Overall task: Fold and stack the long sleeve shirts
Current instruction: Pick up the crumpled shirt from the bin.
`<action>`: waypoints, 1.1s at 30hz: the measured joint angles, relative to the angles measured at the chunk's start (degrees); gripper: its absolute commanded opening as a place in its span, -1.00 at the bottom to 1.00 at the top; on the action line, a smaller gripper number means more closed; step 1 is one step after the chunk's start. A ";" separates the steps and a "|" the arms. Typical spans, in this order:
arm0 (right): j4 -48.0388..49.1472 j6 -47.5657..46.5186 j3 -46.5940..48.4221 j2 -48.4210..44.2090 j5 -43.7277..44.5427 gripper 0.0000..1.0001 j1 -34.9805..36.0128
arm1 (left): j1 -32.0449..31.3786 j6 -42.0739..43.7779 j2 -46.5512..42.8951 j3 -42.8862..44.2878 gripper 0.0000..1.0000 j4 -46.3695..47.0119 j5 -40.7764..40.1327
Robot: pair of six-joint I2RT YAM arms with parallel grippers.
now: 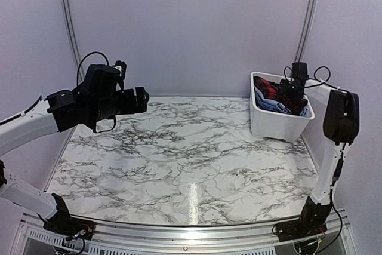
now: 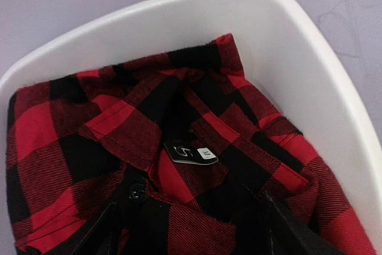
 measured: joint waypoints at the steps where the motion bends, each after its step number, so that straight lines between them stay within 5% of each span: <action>1: -0.37 0.07 0.35 1.03 0.33 0.54 0.00 | 0.02 0.04 0.09 0.17 0.98 -0.13 0.07; 5: -1.38 0.37 0.59 3.45 0.98 0.26 0.02 | 0.09 0.04 0.22 0.68 0.98 -0.50 0.52; 13: -2.89 1.62 4.50 5.55 -0.98 -1.00 0.02 | 0.13 -0.11 0.24 0.85 0.98 -1.44 0.92; 33: -6.05 -4.17 15.32 -9.92 2.49 -1.00 10.43 | 0.35 -0.11 3.58 3.50 0.98 -2.05 1.77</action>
